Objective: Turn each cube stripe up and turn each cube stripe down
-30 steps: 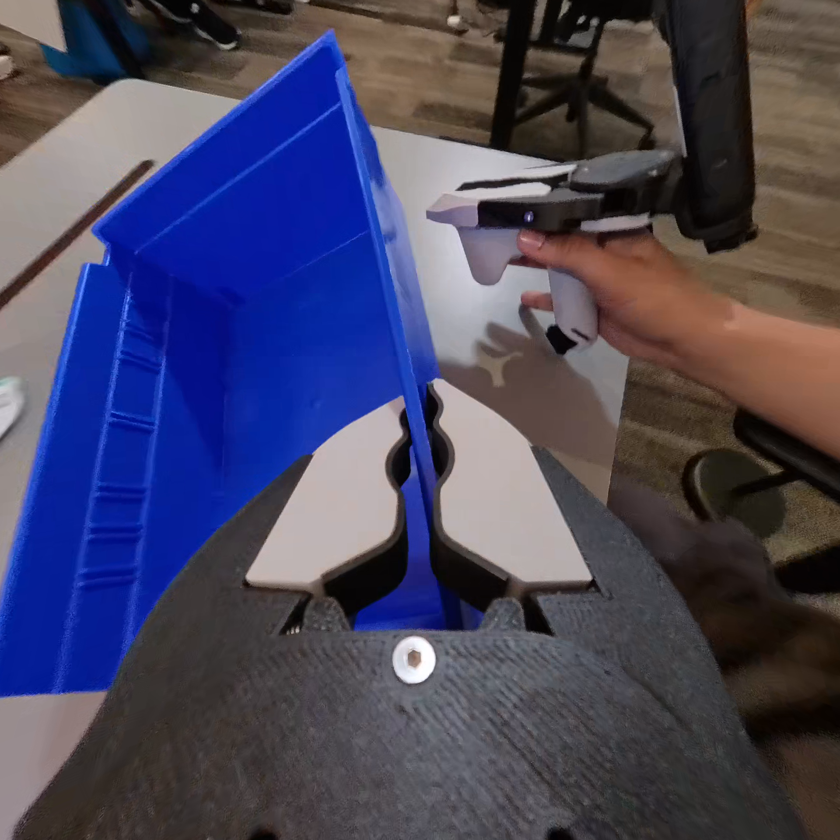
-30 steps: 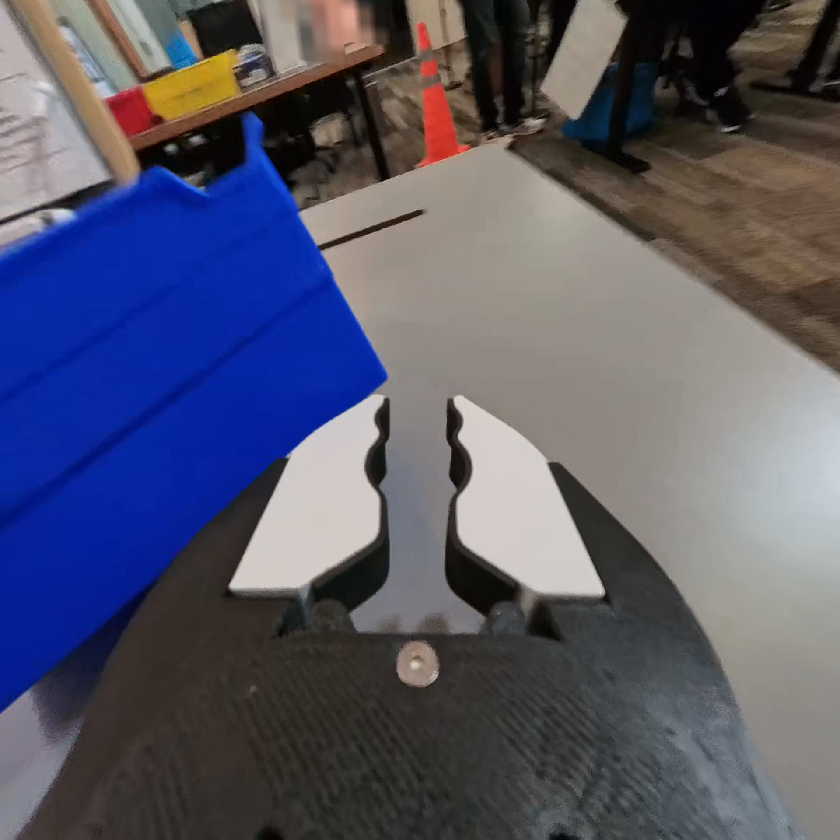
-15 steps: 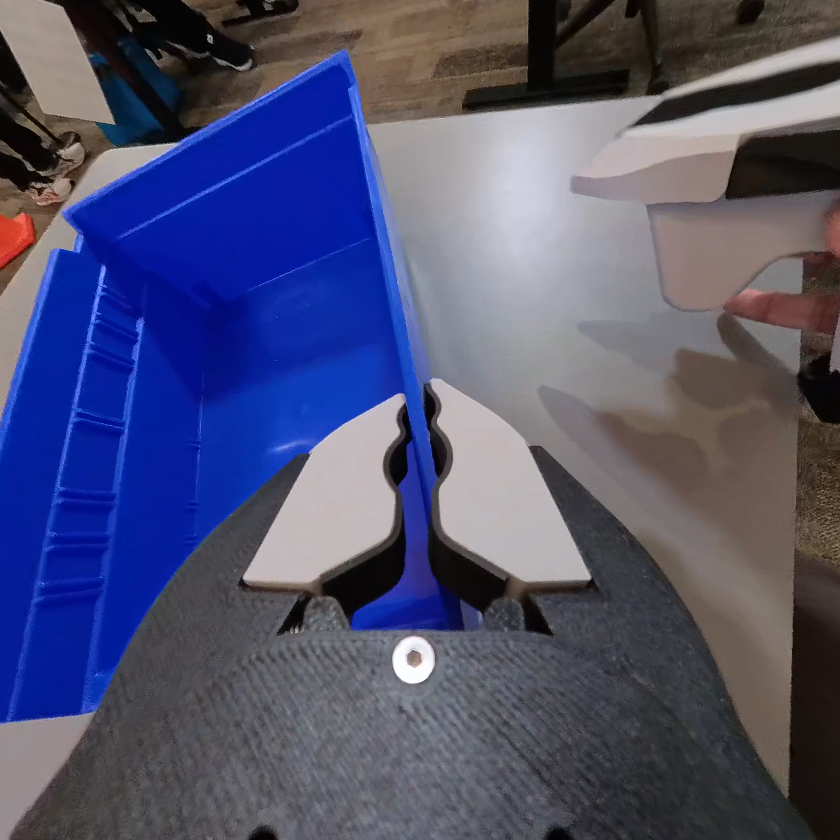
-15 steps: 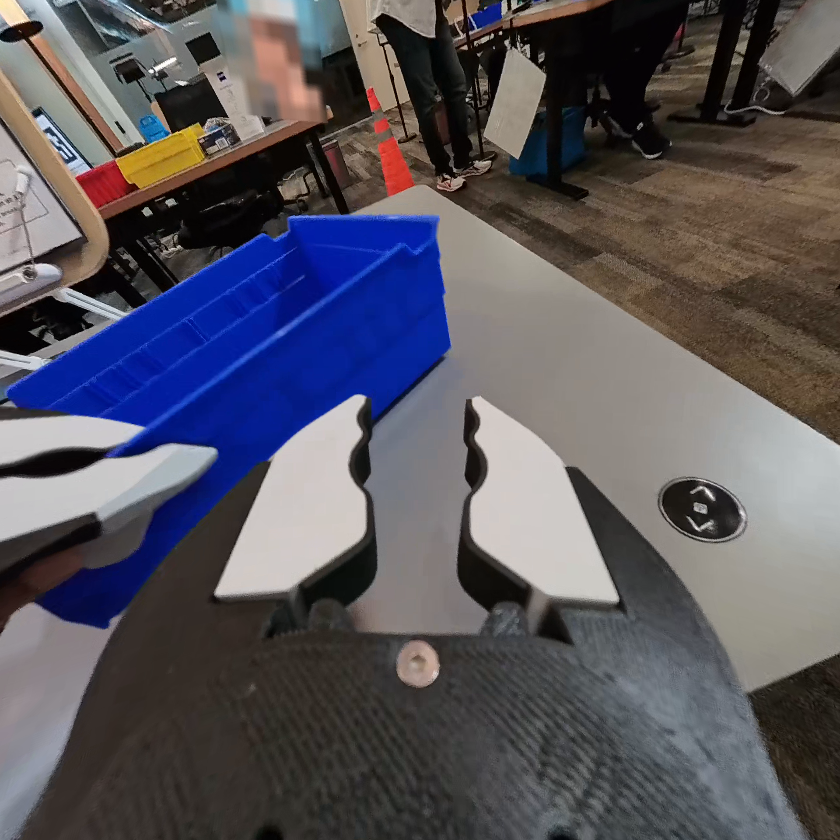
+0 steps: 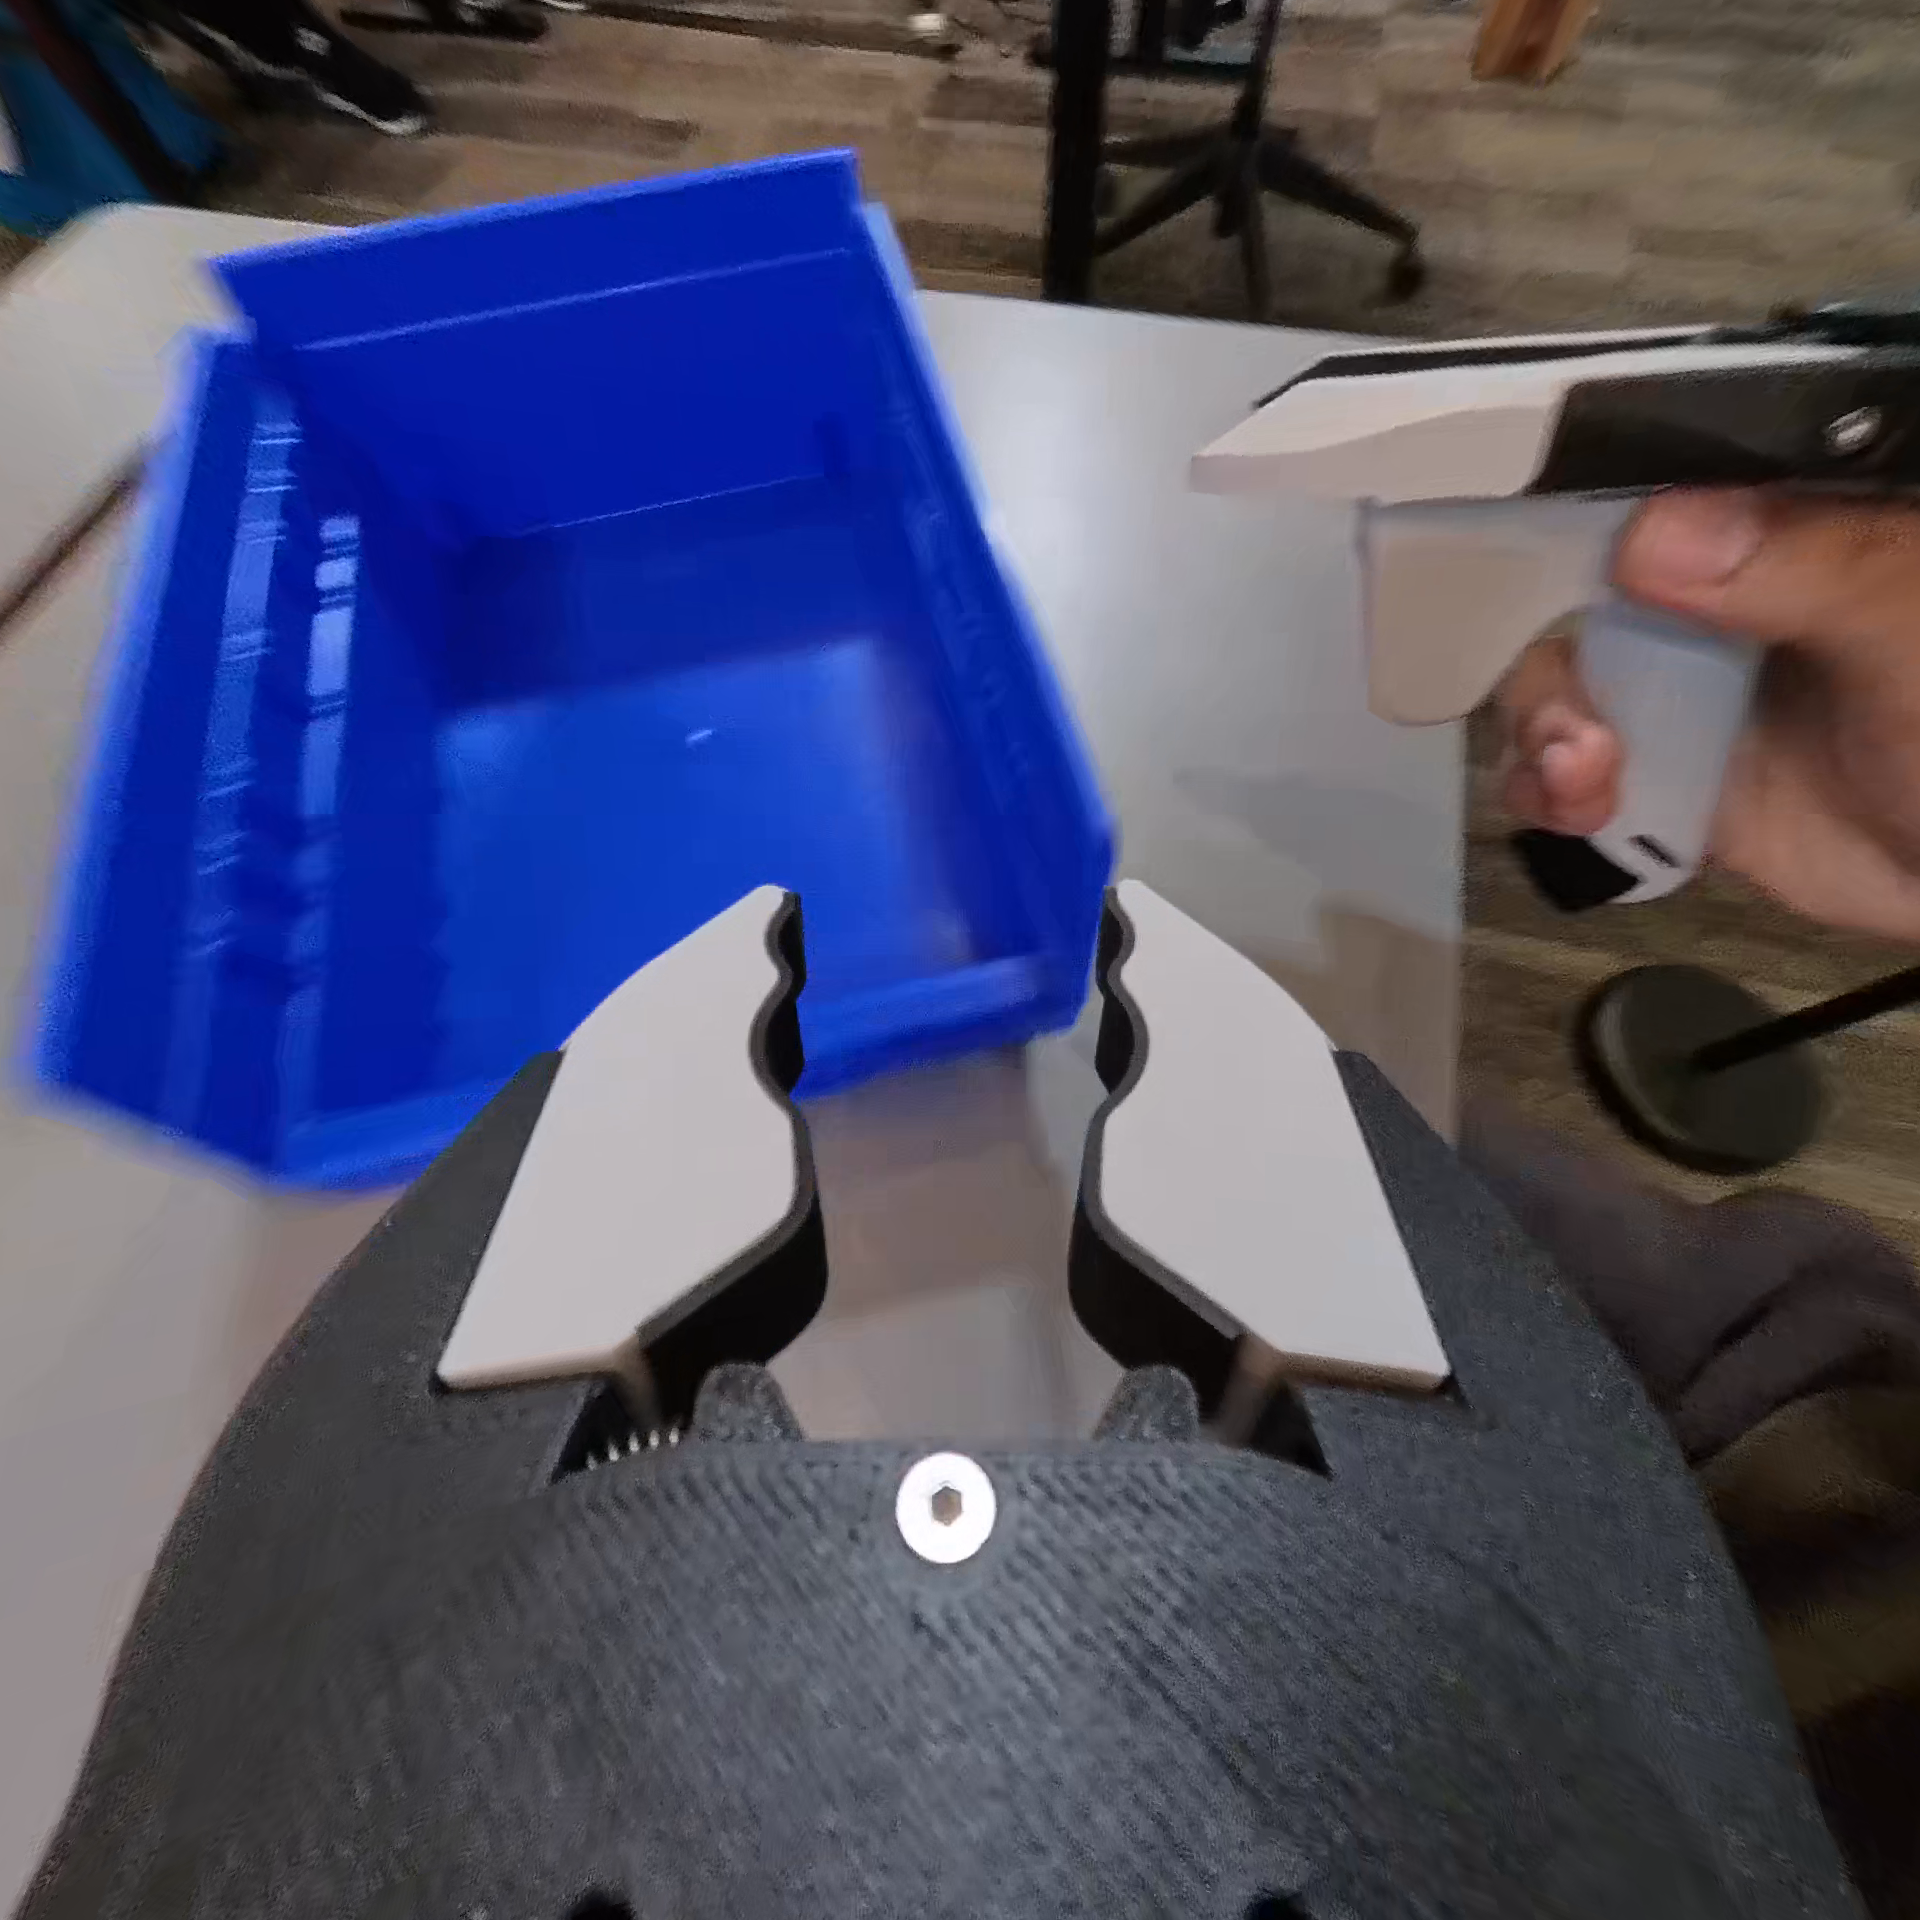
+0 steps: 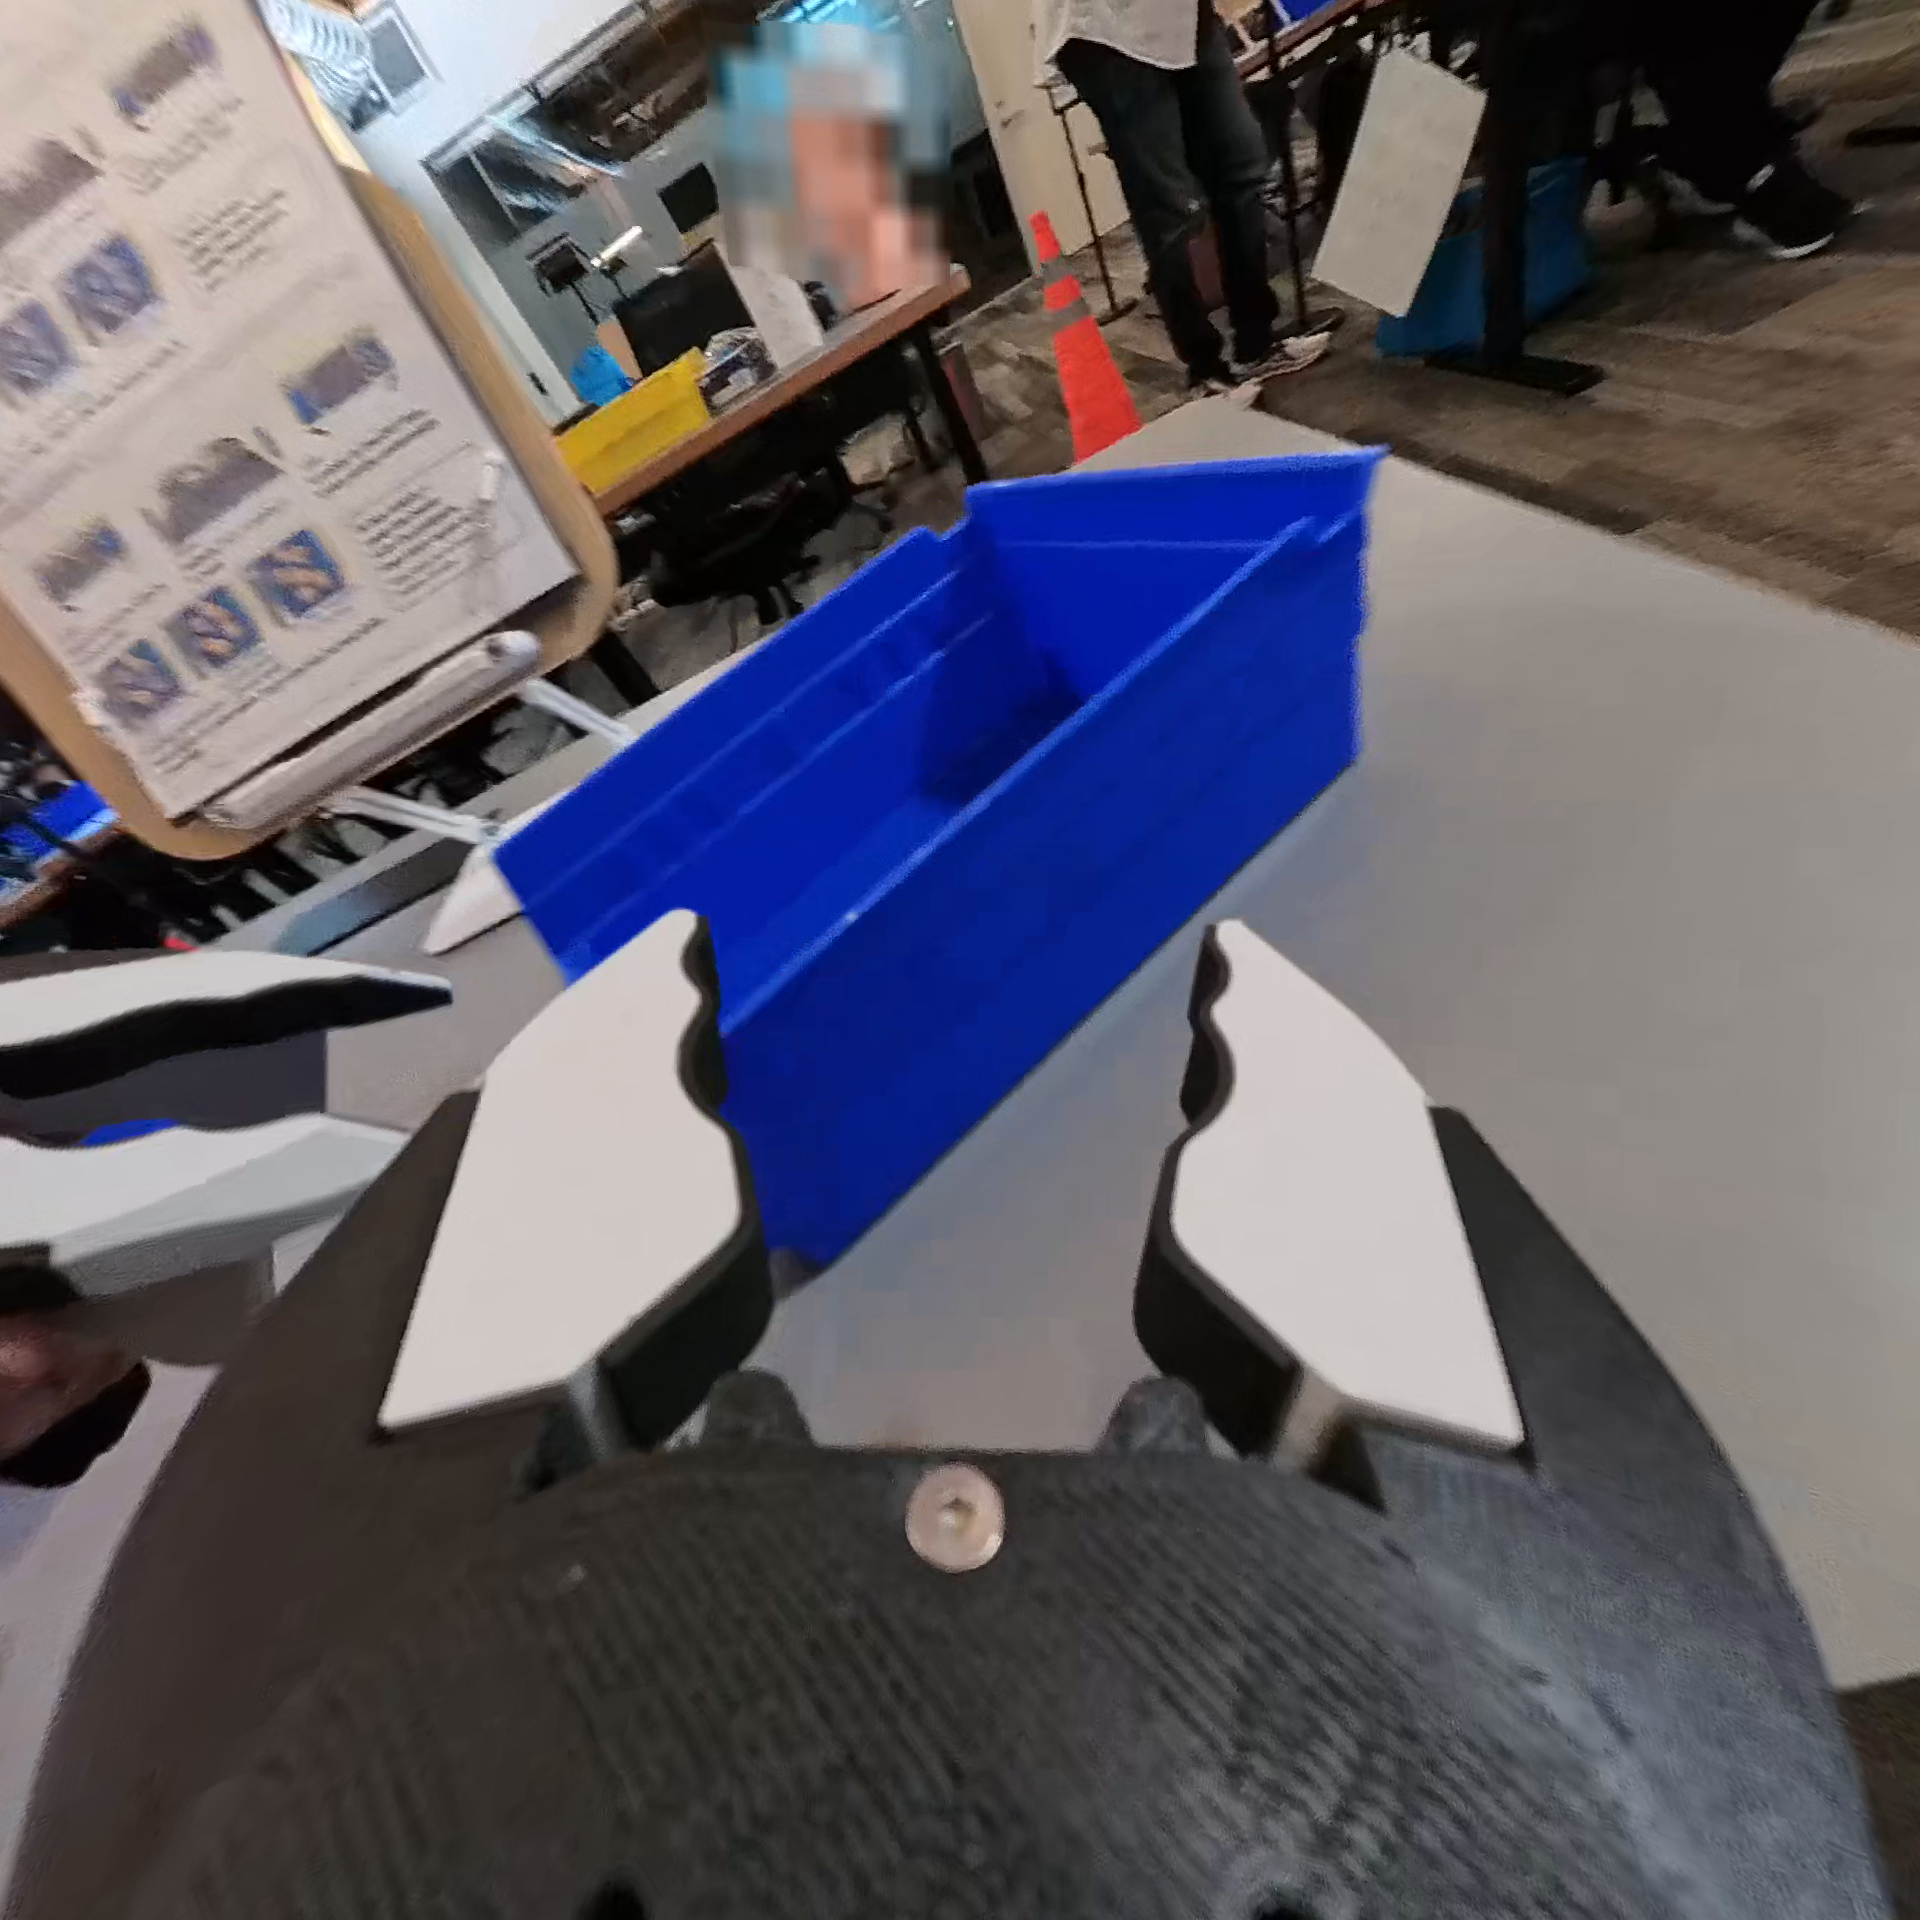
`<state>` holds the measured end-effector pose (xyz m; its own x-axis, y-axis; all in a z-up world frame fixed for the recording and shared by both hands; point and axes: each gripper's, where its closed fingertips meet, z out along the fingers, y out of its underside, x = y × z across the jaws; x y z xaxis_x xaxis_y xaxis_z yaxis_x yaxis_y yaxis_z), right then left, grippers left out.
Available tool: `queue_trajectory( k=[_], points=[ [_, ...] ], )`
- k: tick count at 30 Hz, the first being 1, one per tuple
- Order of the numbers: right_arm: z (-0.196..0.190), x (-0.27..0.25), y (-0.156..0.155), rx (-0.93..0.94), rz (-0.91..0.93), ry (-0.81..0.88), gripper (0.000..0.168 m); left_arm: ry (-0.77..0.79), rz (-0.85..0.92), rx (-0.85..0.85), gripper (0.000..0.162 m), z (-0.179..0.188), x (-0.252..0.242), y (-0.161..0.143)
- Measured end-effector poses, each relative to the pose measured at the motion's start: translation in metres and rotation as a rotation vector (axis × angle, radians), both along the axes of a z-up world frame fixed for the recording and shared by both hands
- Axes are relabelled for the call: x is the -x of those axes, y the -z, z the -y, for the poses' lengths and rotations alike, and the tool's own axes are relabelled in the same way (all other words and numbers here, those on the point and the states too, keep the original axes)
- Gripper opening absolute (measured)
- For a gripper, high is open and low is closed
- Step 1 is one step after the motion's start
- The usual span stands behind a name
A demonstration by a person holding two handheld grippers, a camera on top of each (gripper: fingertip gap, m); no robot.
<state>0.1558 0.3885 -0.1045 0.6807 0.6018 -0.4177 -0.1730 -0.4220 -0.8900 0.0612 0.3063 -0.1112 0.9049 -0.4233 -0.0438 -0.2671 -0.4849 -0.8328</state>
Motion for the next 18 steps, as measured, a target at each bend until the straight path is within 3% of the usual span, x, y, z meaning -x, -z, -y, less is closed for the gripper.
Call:
queue_trajectory(
  k=[3, 5, 9, 13, 15, 17, 18],
  points=[
    [0.04, 0.034, 0.0, 0.059, -0.051, -0.058, 0.097, -0.155, -0.058, -0.072, 0.056, 0.031, 0.067, -0.014],
    [0.061, 0.055, -0.001, 0.038, -0.038, -0.111, 0.104, -0.259, 0.013, -0.11, 0.054, 0.05, 0.103, -0.009],
    [0.029, 0.071, 0.018, -0.073, 0.233, -0.033, 0.096, -0.378, 0.202, -0.037, 0.052, 0.085, 0.135, 0.037],
    [0.002, 0.082, 0.042, 0.086, 0.188, -0.153, 0.092, -0.414, 0.218, -0.014, 0.051, 0.107, 0.148, 0.041],
    [-0.024, 0.069, 0.039, 0.103, 0.191, -0.142, 0.069, -0.443, 0.143, -0.033, 0.048, 0.118, 0.158, 0.041],
    [-0.058, 0.044, 0.038, 0.061, 0.256, -0.09, 0.034, -0.474, 0.057, -0.028, 0.048, 0.128, 0.167, 0.047],
    [-0.075, 0.031, 0.038, 0.039, 0.275, -0.067, 0.027, -0.487, 0.025, -0.03, 0.046, 0.132, 0.171, 0.049]
  ],
)
